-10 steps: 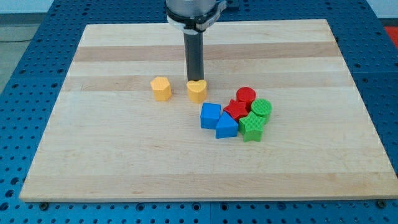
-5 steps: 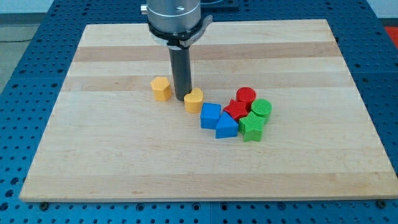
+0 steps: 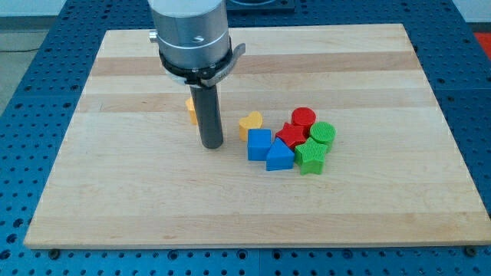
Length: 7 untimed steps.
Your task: Push the yellow heart to the top side of the blue cube
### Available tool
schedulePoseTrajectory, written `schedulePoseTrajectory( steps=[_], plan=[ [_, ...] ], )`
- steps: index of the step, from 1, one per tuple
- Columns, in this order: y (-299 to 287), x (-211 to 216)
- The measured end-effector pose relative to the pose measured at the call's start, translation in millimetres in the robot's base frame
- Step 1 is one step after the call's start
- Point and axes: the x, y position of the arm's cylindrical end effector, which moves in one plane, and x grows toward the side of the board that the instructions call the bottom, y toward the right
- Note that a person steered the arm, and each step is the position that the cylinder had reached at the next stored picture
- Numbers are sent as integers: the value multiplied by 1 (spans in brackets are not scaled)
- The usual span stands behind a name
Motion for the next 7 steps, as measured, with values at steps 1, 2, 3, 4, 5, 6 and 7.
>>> schedulePoseTrajectory(
  steps=[1, 2, 3, 4, 5, 6, 7],
  plan=[
    [5, 0],
    [14, -4],
    [28, -11],
    [40, -15],
    [52, -18],
    [60, -19],
    [64, -19]
  ],
)
